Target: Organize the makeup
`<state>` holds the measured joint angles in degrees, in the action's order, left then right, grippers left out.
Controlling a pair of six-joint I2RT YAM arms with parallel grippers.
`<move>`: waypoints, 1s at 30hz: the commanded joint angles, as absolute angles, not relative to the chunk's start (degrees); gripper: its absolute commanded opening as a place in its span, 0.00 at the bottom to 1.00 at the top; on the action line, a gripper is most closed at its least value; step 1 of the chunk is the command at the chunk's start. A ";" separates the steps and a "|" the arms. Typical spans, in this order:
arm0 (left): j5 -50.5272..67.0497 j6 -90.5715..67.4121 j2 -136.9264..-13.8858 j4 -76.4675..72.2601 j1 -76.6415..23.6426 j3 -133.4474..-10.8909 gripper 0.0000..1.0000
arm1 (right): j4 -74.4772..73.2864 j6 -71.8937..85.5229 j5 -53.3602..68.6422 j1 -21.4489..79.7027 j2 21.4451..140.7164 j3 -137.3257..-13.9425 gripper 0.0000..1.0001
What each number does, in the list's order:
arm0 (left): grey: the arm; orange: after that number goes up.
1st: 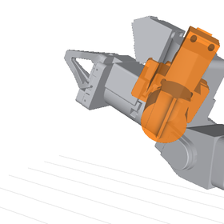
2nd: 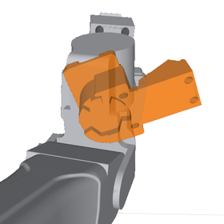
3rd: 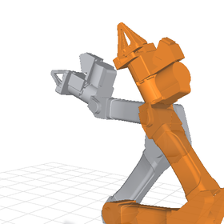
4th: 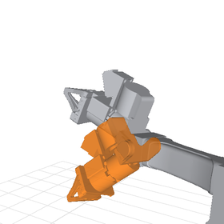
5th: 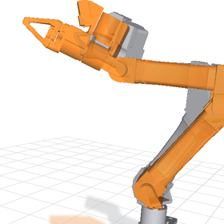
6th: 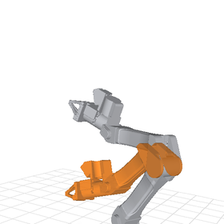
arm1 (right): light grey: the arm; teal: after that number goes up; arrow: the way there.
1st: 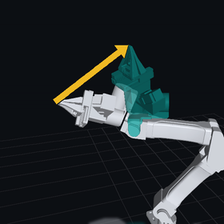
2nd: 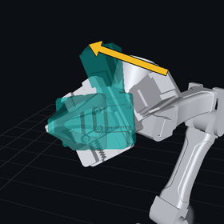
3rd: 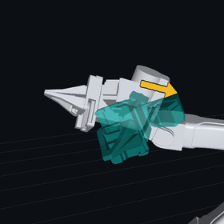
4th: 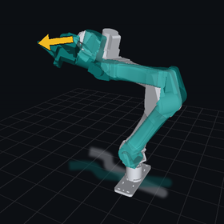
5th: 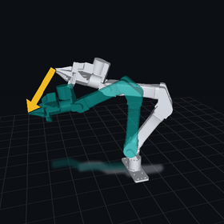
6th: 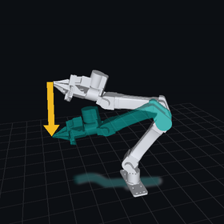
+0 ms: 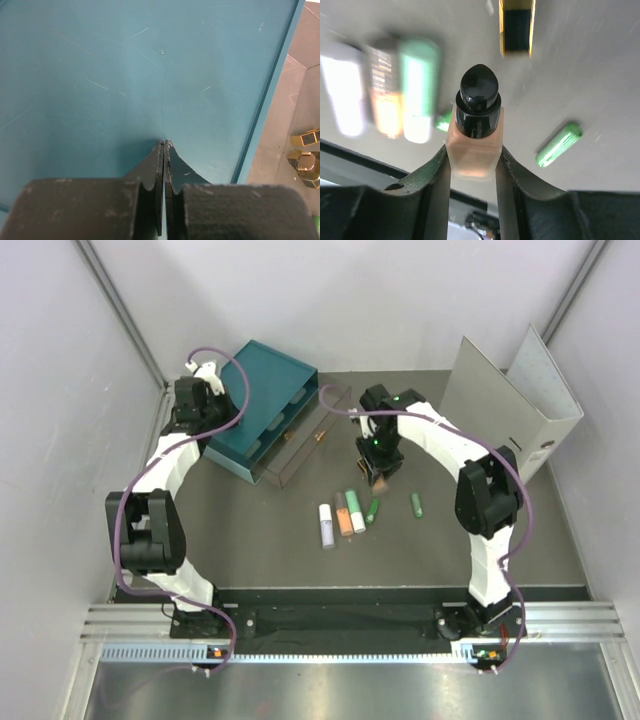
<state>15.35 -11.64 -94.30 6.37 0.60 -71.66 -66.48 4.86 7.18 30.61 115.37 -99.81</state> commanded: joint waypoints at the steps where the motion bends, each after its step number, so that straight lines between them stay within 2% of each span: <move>1: 15.38 -10.99 -99.05 18.81 0.18 -69.96 0.00 | -66.62 5.00 11.06 31.55 112.50 -109.93 0.00; 10: 16.26 -11.42 -99.40 18.90 0.26 -70.84 0.00 | -64.17 13.34 23.54 31.64 122.69 -131.04 0.00; 17: 17.49 -12.92 -99.23 18.72 0.18 -70.23 0.00 | -48.36 25.47 34.88 31.55 123.83 -129.64 0.00; 21: 17.58 -13.27 -98.96 18.72 0.18 -69.79 0.00 | -34.06 34.43 41.73 31.46 124.80 -127.09 0.00; 30: 17.49 -13.53 -98.44 18.19 0.26 -68.64 0.00 | -21.62 48.95 42.72 31.64 129.63 -126.03 0.00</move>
<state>16.84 -13.37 -95.42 6.28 0.64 -72.66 -31.51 41.54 40.45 30.65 127.90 -125.58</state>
